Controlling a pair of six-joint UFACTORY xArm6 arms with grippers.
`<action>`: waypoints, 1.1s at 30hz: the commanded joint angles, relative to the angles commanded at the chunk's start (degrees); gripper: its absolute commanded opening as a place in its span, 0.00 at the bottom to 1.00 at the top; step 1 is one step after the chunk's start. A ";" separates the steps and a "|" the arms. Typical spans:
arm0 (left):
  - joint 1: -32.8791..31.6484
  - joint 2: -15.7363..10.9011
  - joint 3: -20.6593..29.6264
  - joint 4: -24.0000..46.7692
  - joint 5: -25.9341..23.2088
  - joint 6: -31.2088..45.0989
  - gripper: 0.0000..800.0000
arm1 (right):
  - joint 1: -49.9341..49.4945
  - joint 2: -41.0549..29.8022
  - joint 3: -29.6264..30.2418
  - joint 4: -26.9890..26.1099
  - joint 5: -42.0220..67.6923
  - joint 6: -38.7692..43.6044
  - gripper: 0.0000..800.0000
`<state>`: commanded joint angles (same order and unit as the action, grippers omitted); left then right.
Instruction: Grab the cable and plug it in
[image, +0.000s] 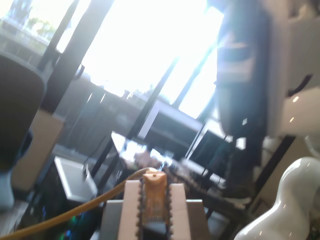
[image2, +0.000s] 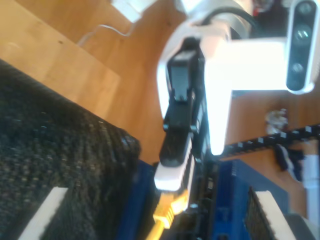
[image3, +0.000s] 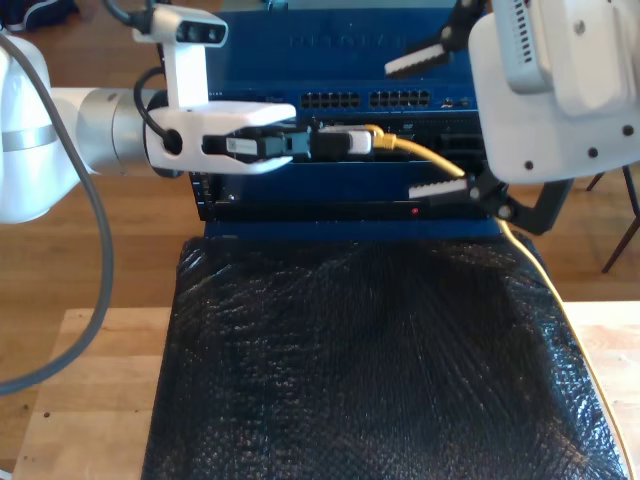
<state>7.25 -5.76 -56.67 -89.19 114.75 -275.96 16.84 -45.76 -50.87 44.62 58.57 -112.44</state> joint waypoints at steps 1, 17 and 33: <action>0.00 0.00 0.00 0.00 0.35 0.00 0.00 | 0.00 0.00 0.26 0.00 -0.62 0.00 0.99; 0.53 0.62 0.09 -0.18 2.64 -0.88 0.00 | 0.53 -1.93 1.23 2.02 -2.20 -2.20 0.99; 1.32 1.14 0.09 -3.87 6.68 -1.67 0.00 | 1.14 -2.20 2.20 3.34 -7.38 -5.63 0.98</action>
<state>8.57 -4.62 -56.58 -93.05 121.43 -277.63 17.98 -47.96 -48.67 47.96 51.19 -118.07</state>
